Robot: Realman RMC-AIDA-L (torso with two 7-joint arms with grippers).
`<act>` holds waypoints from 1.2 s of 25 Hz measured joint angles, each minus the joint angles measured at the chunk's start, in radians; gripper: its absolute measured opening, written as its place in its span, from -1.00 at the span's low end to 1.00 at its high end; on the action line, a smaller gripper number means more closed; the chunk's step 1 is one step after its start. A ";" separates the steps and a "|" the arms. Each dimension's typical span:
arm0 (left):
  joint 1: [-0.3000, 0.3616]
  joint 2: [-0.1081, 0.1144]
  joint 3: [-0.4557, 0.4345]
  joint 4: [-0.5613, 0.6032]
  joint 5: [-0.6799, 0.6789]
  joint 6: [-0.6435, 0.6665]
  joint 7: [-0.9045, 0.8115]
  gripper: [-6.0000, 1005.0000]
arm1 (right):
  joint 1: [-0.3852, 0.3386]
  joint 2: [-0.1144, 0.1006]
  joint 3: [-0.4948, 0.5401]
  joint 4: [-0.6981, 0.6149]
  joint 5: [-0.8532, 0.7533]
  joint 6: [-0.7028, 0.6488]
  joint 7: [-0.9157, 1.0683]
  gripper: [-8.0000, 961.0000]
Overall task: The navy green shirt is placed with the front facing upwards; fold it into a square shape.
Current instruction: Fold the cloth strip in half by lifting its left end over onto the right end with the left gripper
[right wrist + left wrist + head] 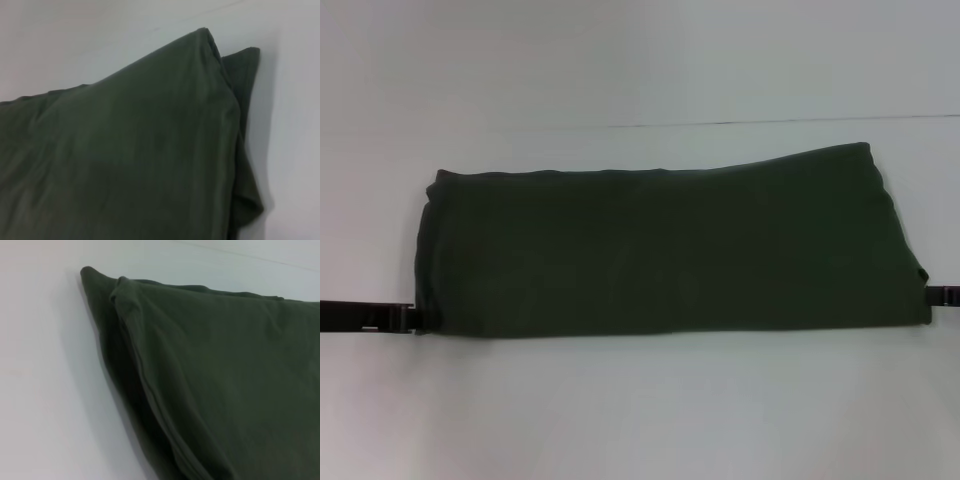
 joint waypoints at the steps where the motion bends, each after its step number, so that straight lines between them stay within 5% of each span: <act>1: 0.000 0.000 0.000 0.000 0.000 -0.001 0.000 -0.81 | 0.000 0.005 0.003 0.000 0.000 0.009 -0.012 0.87; 10: -0.004 0.001 0.000 0.000 0.000 -0.005 0.000 -0.81 | -0.002 0.042 0.012 0.013 0.006 0.065 -0.109 0.87; 30: -0.012 0.001 0.000 -0.002 0.004 -0.012 -0.007 -0.81 | 0.022 0.063 0.003 0.038 0.010 0.078 -0.147 0.76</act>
